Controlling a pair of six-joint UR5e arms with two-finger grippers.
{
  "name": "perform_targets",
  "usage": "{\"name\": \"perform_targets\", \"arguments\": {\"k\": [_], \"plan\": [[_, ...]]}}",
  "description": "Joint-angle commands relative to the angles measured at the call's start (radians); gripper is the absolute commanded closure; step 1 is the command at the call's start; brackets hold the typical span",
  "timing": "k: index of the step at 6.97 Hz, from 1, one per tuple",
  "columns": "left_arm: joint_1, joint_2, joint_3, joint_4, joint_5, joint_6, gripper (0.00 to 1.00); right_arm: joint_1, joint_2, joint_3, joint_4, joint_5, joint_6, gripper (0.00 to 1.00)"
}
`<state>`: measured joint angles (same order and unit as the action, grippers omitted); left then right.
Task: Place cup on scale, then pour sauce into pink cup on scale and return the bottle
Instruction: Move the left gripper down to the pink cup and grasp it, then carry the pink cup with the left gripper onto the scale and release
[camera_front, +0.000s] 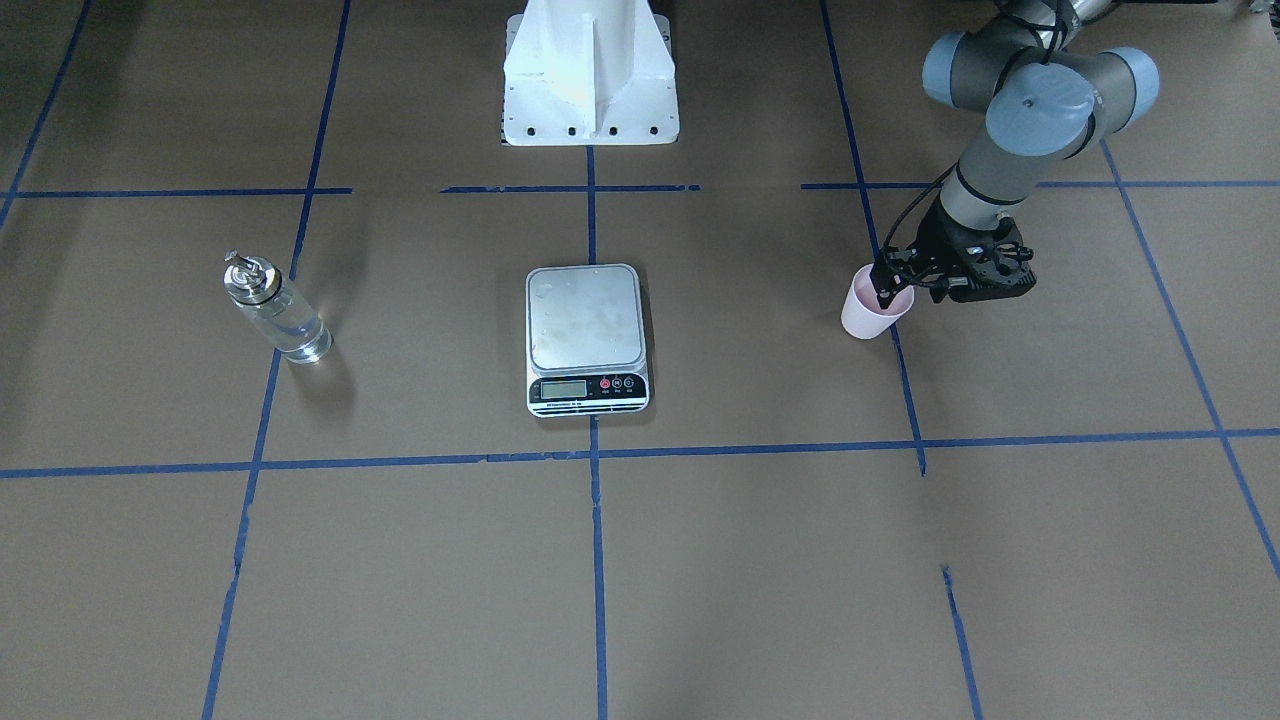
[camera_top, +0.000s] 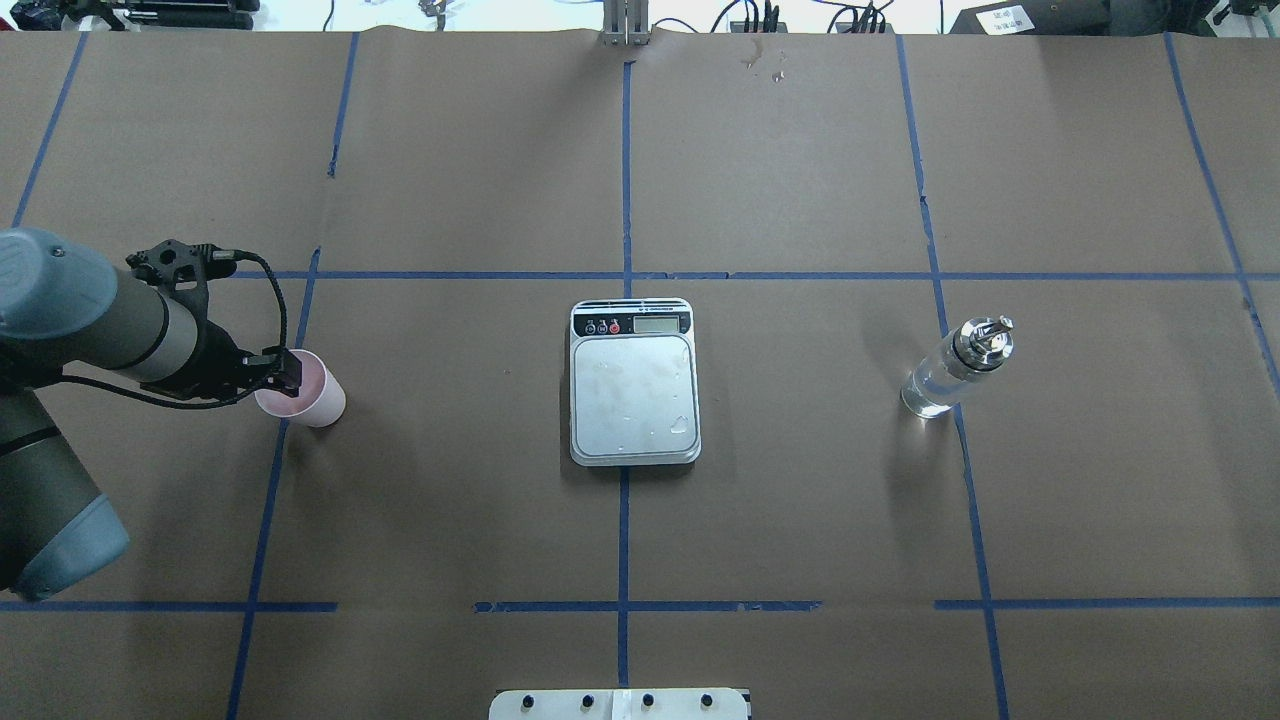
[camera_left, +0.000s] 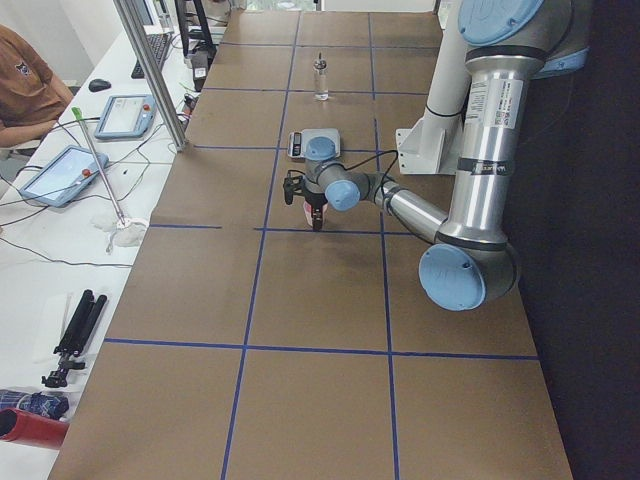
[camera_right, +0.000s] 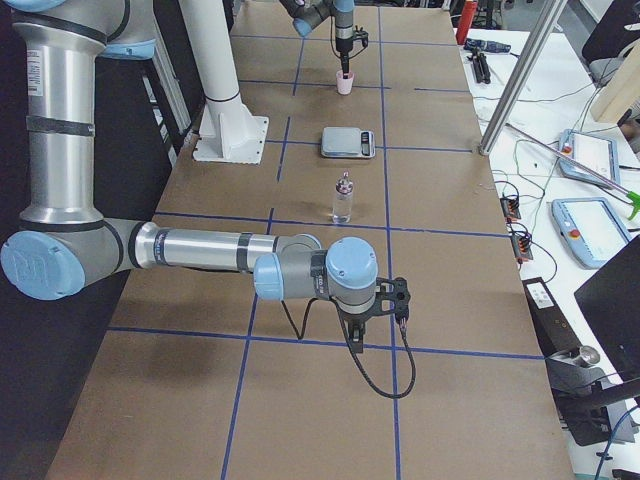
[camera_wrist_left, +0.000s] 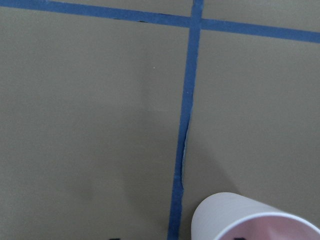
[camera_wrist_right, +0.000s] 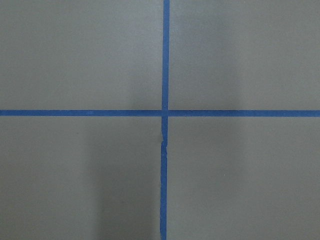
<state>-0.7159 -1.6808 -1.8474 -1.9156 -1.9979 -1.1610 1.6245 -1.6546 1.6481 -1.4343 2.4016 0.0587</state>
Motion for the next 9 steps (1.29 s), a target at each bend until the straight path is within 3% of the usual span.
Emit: {"name": "perform_targets", "arguments": {"k": [1, 2, 4, 5, 6, 7, 9], "plan": [[0.001, 0.001, -0.016, -0.002, -0.004, 0.0, 1.0, 0.0, -0.002, 0.004, 0.0, -0.002, 0.0, 0.0], [0.0, 0.007, -0.06, 0.012, -0.009, -0.014, 1.0, 0.0, -0.002, 0.004, 0.0, -0.002, 0.0, 0.0], [-0.02, 0.047, -0.167, 0.036, -0.114, -0.049, 1.0, 0.0, -0.008, 0.012, 0.0, -0.001, 0.001, 0.0], [-0.045, -0.011, -0.262, 0.26, -0.122, -0.048, 1.0, 0.0, -0.007, 0.053, -0.003, 0.001, 0.001, 0.0], [-0.057, -0.233, -0.288, 0.554, -0.118, -0.046, 1.0, 0.0, -0.014, 0.094, -0.014, 0.001, 0.001, 0.0], [-0.053, -0.41, -0.277, 0.736, -0.122, -0.074, 1.0, -0.003, -0.031, 0.12, -0.014, -0.001, 0.003, 0.0], [0.039, -0.54, -0.155, 0.651, -0.11, -0.356, 1.0, -0.005, -0.033, 0.127, -0.009, 0.008, 0.003, 0.0]]}}
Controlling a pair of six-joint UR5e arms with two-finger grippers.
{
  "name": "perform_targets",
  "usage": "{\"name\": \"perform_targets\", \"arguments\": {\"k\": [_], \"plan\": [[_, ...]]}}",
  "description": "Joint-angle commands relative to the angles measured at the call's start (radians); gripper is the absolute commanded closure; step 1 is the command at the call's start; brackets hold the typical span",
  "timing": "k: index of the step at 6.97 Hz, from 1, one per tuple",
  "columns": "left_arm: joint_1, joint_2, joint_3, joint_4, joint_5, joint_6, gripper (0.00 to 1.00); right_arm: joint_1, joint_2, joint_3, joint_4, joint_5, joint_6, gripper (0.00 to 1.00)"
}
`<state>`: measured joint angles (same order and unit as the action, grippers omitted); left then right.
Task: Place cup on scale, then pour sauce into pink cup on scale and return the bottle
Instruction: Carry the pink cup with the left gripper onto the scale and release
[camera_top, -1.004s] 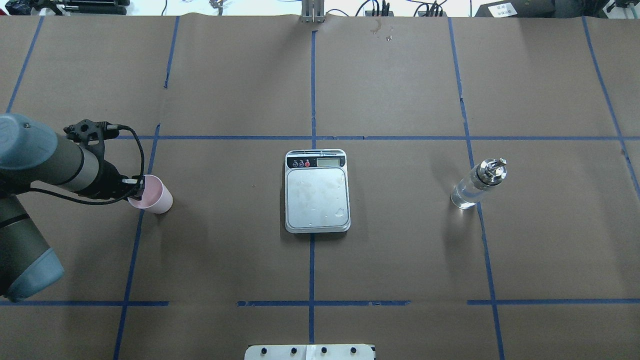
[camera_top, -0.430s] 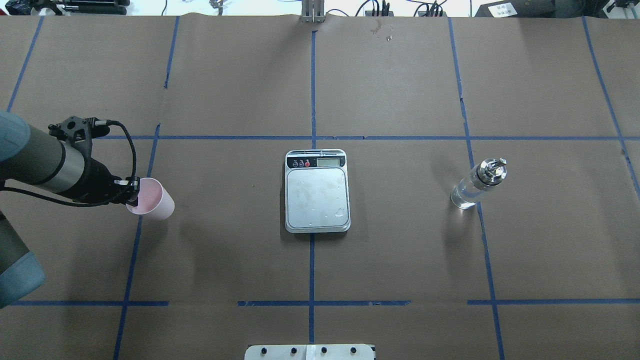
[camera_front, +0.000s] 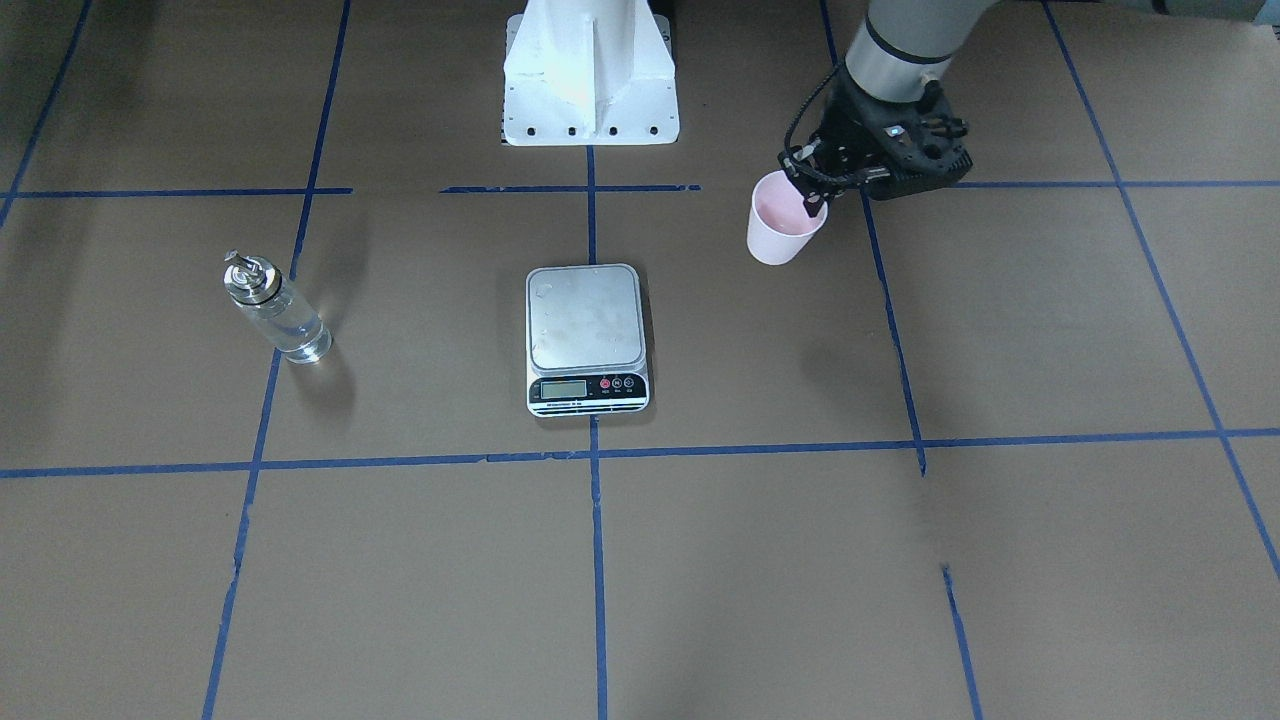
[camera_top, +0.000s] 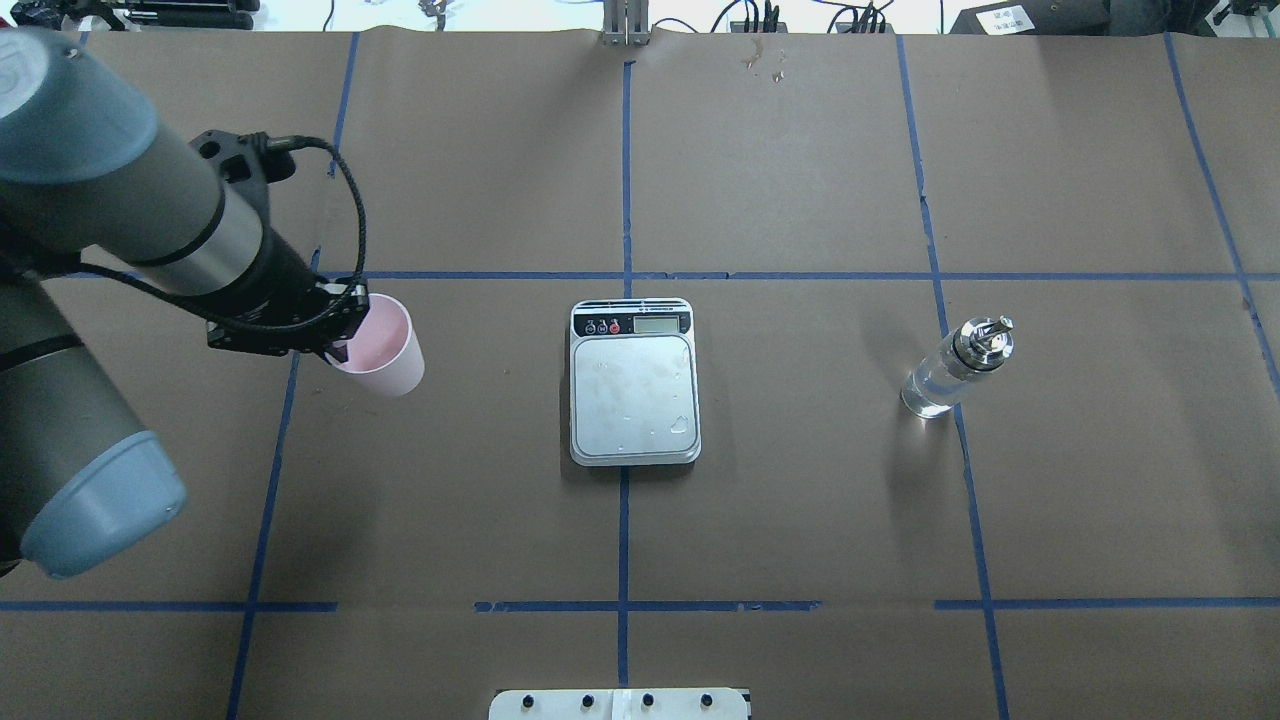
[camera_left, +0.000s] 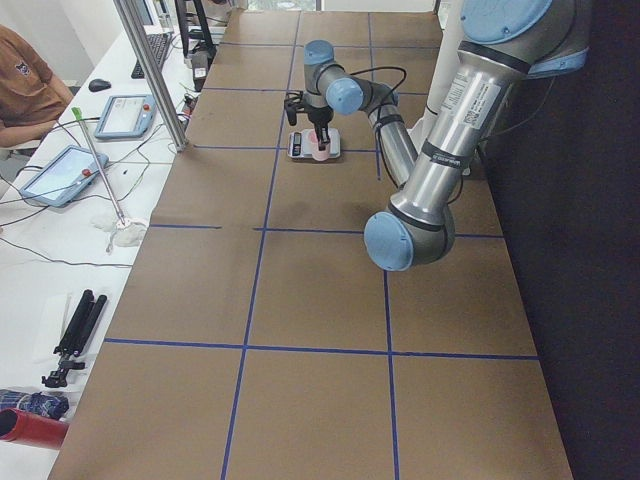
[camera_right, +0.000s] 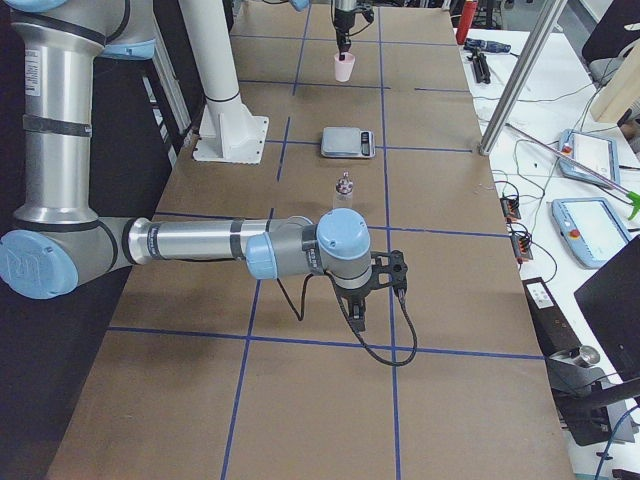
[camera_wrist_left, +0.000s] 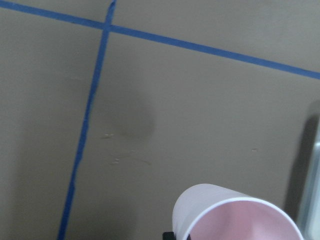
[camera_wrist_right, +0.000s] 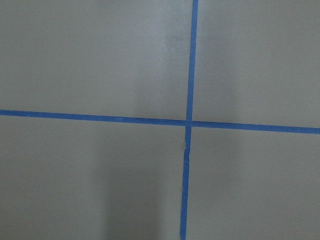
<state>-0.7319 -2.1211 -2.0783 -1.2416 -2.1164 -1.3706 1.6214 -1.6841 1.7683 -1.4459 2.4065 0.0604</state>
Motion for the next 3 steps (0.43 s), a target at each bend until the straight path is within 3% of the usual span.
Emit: {"name": "perform_targets", "arguments": {"k": [1, 2, 3], "plan": [[0.098, -0.17, 0.183, -0.103, 0.039, -0.244, 1.0, -0.009, -0.008, 0.02, -0.001, 0.009, 0.002, 0.0], [0.135, -0.216, 0.29, -0.21, 0.079, -0.321, 1.0, -0.012, -0.006, 0.019, -0.002, 0.009, 0.002, 0.0], [0.144, -0.274, 0.379, -0.235, 0.088, -0.341, 1.0, -0.012, -0.005, 0.022, -0.002, 0.009, 0.002, 0.0]]}}
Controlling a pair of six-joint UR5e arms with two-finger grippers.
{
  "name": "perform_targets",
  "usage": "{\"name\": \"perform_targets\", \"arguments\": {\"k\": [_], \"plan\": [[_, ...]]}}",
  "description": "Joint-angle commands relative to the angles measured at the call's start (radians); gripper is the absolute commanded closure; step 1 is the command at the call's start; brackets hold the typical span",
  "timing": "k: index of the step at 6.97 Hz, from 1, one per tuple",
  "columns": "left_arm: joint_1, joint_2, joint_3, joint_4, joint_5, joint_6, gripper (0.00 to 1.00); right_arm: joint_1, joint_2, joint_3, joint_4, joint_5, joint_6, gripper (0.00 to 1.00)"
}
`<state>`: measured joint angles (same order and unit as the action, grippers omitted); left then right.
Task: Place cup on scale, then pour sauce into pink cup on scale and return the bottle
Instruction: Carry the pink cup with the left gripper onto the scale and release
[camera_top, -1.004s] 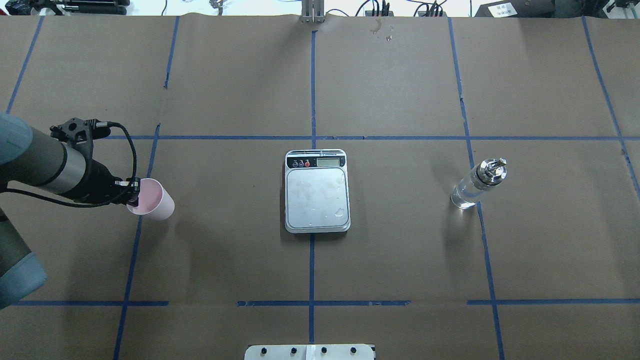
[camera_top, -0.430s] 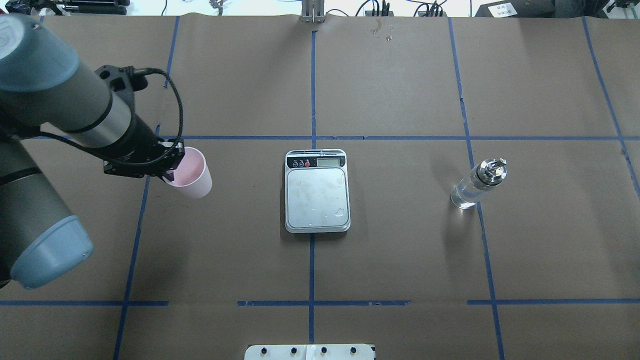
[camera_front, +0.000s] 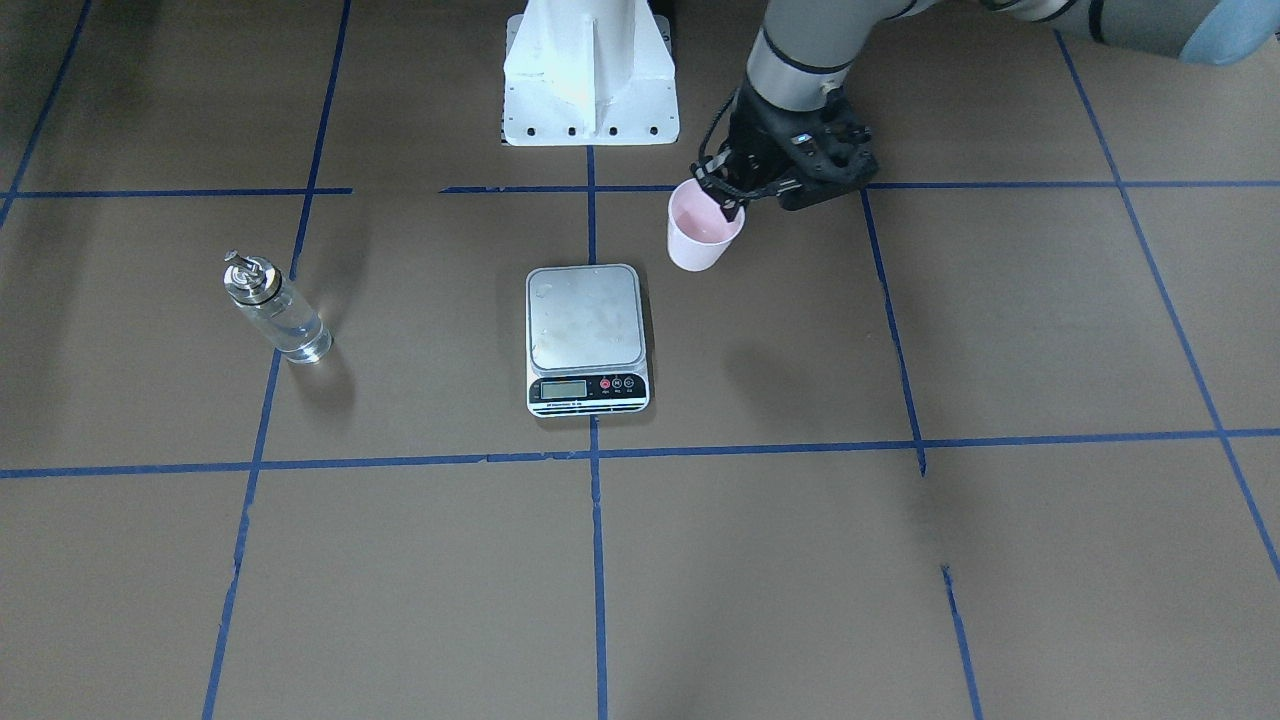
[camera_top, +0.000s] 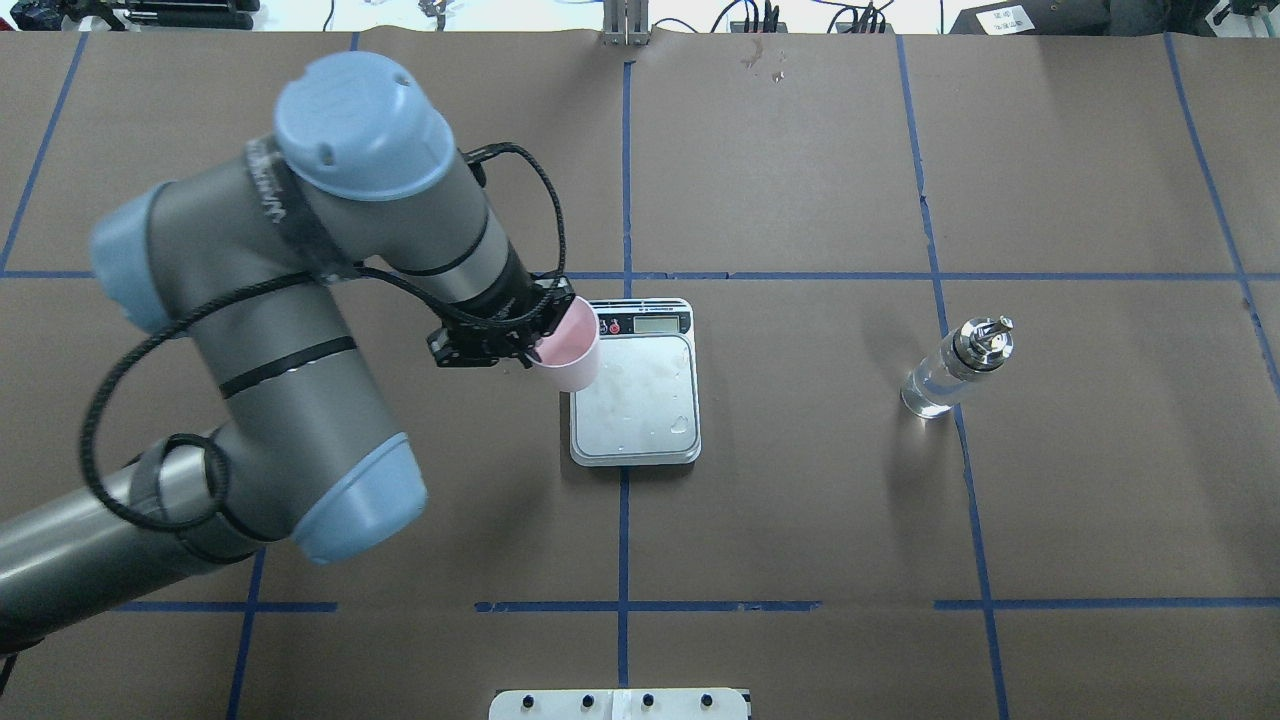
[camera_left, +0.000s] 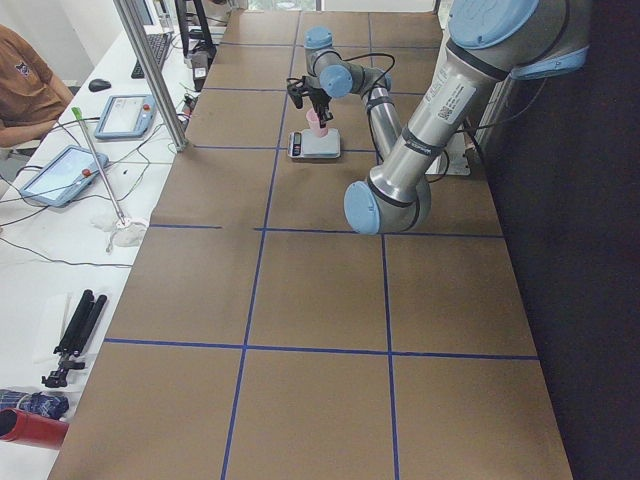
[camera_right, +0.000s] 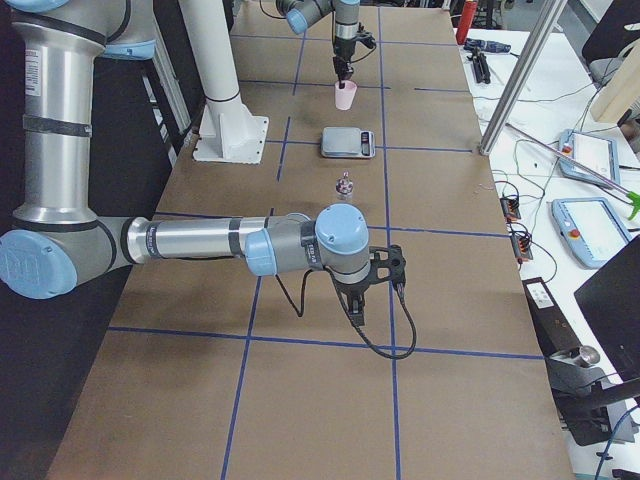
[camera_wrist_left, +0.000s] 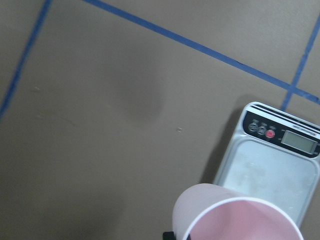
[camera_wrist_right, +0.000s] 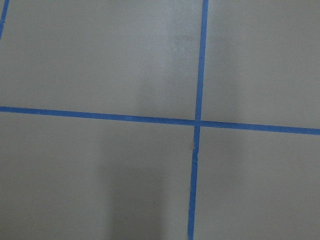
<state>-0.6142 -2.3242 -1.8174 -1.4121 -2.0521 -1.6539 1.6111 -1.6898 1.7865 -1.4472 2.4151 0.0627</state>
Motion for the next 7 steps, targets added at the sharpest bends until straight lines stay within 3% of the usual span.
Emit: {"name": "perform_targets", "arguments": {"k": [1, 2, 7], "plan": [[0.089, -0.078, 0.145, -0.08, 0.102, -0.085, 1.0, -0.002, 0.004, 0.005, -0.001, 0.005, 0.0, 0.0], [0.126, -0.072, 0.157, -0.109, 0.156, -0.092, 1.0, -0.002, 0.005, 0.004, -0.002, 0.004, 0.0, 0.0], [0.128, -0.069, 0.188, -0.134, 0.159, -0.08, 1.0, -0.002, 0.007, 0.005, 0.001, 0.005, -0.001, 0.0]]}}
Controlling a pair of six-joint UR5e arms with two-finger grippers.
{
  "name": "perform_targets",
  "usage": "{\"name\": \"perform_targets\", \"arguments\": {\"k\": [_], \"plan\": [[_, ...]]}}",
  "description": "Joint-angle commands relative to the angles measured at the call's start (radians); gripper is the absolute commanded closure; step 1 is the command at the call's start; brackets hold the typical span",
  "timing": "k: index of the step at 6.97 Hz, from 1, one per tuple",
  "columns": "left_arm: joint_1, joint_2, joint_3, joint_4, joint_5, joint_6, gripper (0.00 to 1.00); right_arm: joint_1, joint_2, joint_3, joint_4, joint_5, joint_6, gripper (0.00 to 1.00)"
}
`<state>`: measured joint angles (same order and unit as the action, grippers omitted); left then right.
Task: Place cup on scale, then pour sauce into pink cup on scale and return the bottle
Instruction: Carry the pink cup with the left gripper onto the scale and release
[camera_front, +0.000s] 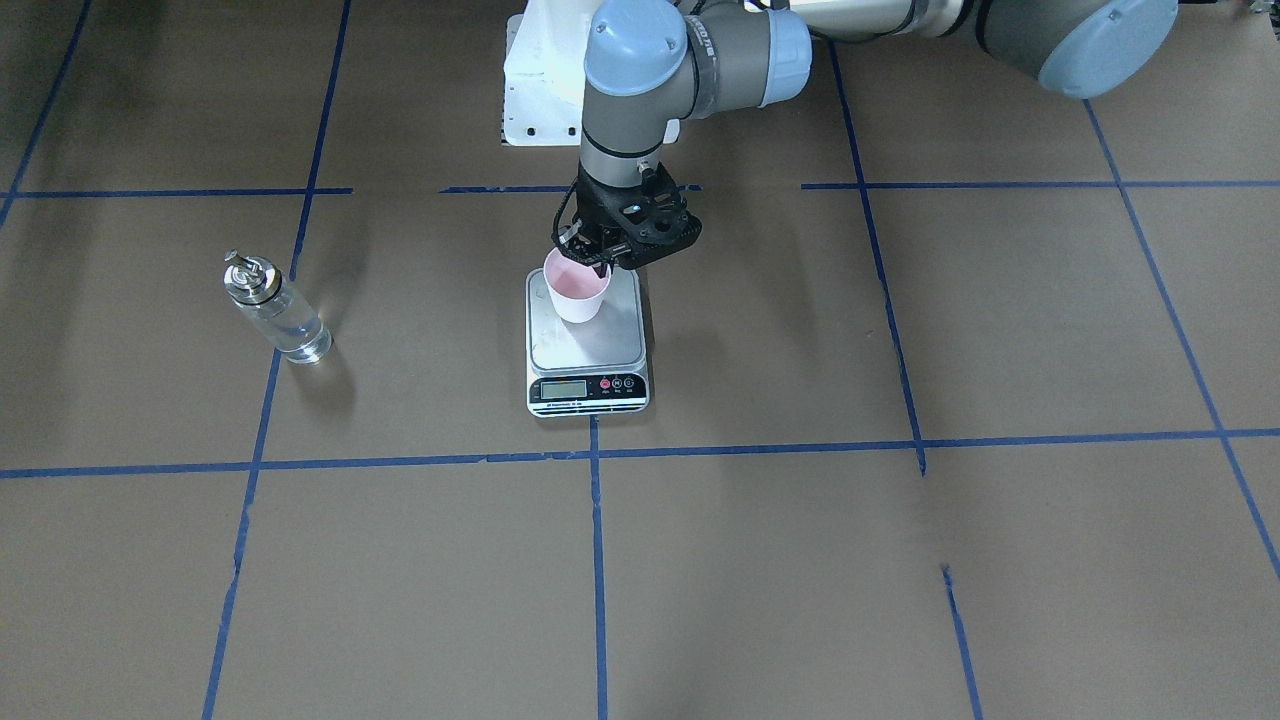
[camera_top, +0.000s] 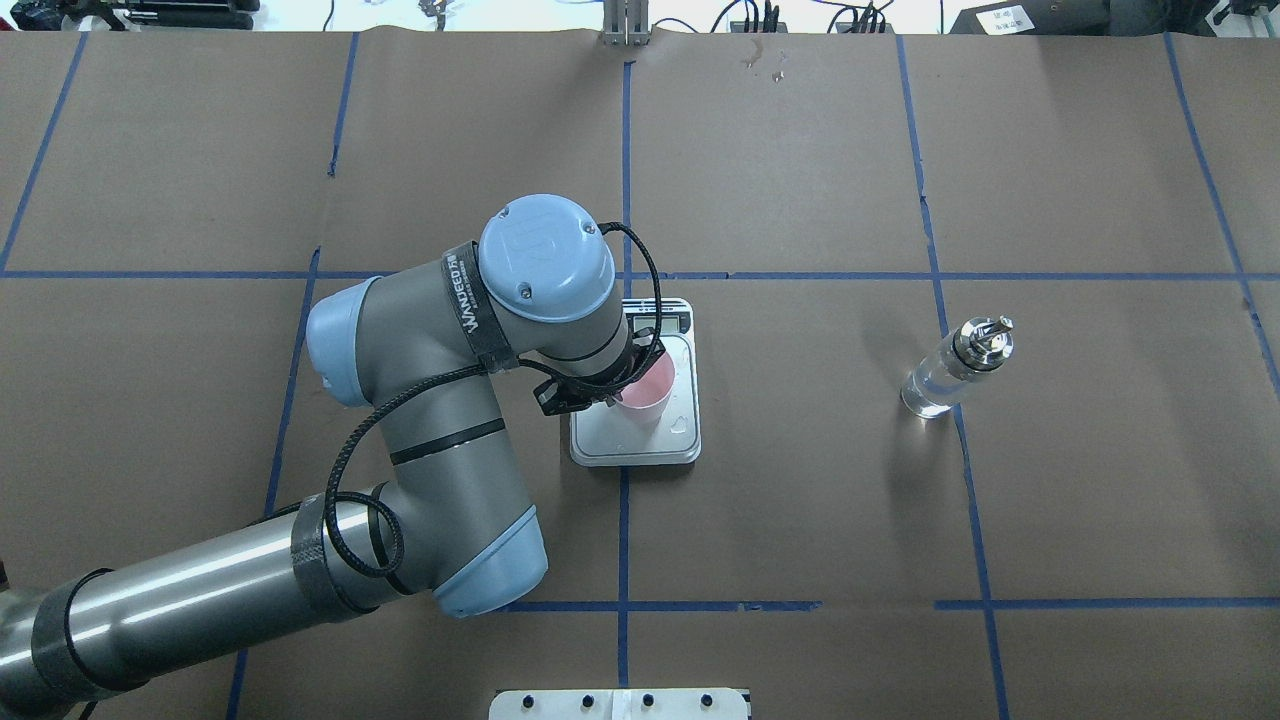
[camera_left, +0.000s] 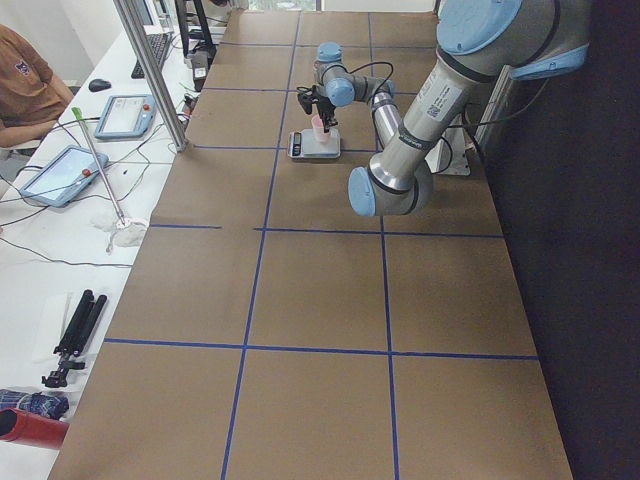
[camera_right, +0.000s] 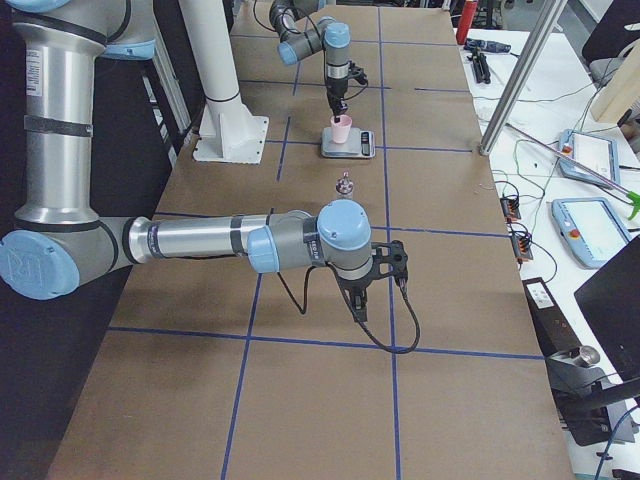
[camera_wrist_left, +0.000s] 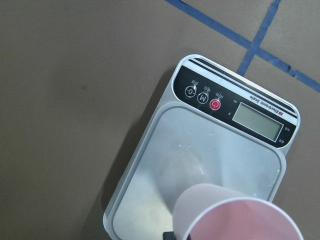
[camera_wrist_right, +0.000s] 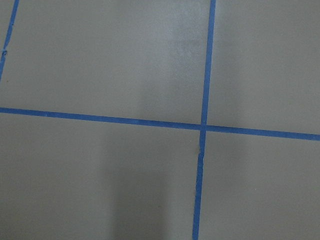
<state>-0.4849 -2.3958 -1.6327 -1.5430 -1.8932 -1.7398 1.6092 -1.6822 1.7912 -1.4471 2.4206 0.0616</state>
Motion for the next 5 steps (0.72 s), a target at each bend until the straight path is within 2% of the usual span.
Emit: {"name": "perform_targets", "arguments": {"k": [1, 3, 4, 5], "plan": [[-0.003, 0.001, 0.013, -0.023, 0.002, 0.006, 1.0, 0.0, -0.002, 0.001, 0.002, 0.0, 0.0, 0.0], [-0.004, 0.003, 0.014, -0.028, 0.002, 0.006, 1.0, 0.0, -0.004, 0.001, 0.004, 0.0, 0.0, 0.0], [-0.009, 0.003, 0.014, -0.028, 0.002, 0.008, 0.85, 0.0, -0.004, 0.001, 0.004, 0.0, 0.0, 0.0], [-0.011, 0.003, 0.014, -0.028, 0.002, 0.017, 0.27, 0.0, -0.004, 0.001, 0.002, 0.0, 0.001, 0.0]]}}
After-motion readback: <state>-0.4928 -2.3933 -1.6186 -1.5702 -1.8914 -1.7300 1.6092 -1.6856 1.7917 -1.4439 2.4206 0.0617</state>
